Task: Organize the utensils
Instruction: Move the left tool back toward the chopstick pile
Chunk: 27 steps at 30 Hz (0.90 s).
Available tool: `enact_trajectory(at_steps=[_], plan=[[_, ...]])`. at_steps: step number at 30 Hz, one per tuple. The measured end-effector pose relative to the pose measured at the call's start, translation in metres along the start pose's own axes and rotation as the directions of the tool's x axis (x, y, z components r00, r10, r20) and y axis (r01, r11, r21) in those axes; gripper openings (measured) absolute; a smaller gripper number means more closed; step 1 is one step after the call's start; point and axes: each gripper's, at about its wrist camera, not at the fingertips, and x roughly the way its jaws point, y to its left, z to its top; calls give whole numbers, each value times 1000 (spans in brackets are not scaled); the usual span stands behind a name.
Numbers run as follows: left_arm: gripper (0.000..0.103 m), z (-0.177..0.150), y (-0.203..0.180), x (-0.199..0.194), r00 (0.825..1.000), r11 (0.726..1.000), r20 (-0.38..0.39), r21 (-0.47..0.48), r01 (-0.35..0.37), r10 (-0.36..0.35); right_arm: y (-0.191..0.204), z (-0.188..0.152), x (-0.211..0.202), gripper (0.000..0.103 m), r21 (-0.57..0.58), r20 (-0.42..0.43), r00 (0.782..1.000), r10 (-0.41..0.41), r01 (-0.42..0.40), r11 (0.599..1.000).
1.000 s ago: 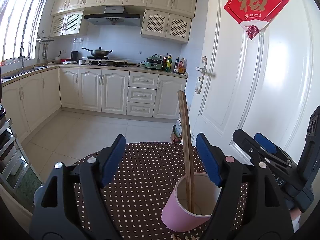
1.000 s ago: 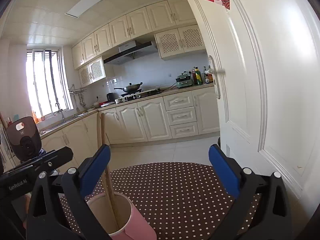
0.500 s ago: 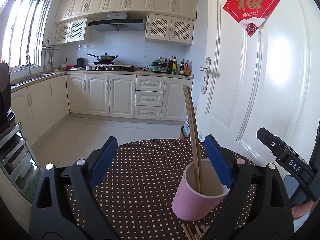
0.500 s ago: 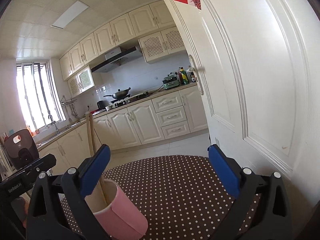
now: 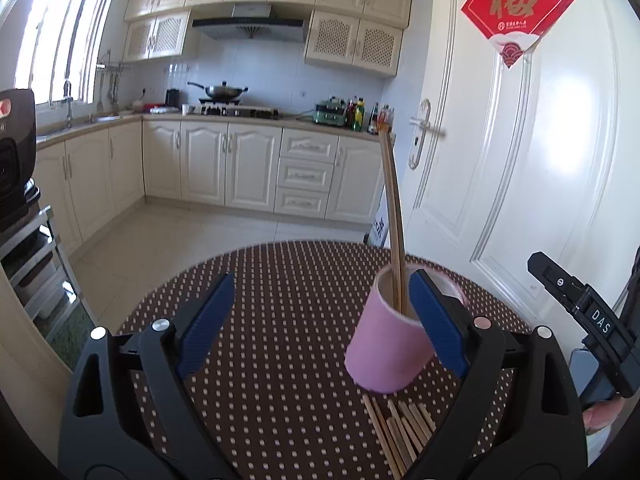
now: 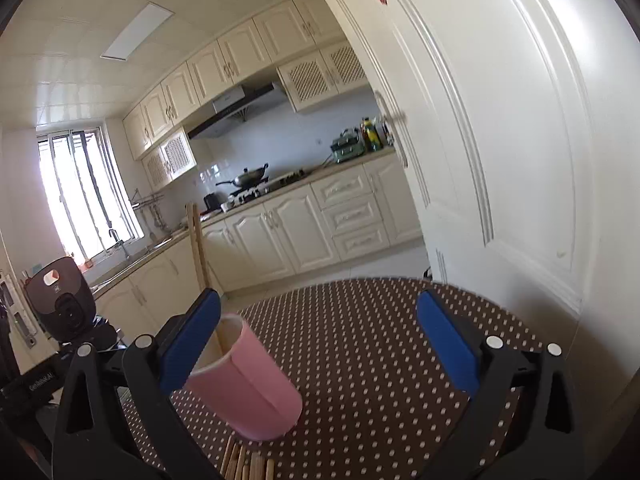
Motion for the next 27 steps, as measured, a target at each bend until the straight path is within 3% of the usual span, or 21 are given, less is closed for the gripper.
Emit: enact_trajectory(at_steps=[1,3,7,10,13,20,24,27], plan=[[87,-10,2,0,1000,999,-3,-21,24,-24,-1,-3,-1,95,10,-25,1000,10,-10,1000],[87,-25,1,4,996,1000,-90,1,-21,21,-2,-9,-5,95,23,-61,998,18,-16,1000],[87,-35,-3,-10,999,1000,-52,20,12,-11,4,-27,-12,95,13,-135,991,21,-20,1000],[87,-38,-4,-11,997,1000,-76,22,16,-14,10,-33,-17,94,-13,-150,988,25,-27,1000],[87,-42,-5,-11,994,1000,-112,21,6,-3,15,-40,-16,84,-33,-197,980,35,-43,999],[87,-51,-16,-21,985,998,-174,53,29,-19,19,-53,-16,74,-69,-282,959,37,-59,996],[87,-53,-22,-19,979,997,-206,75,10,6,24,-60,-7,65,-113,-359,933,17,-62,992],[87,-56,-26,-14,967,996,-254,86,21,1,29,-66,2,61,-137,-439,898,18,-87,987]])
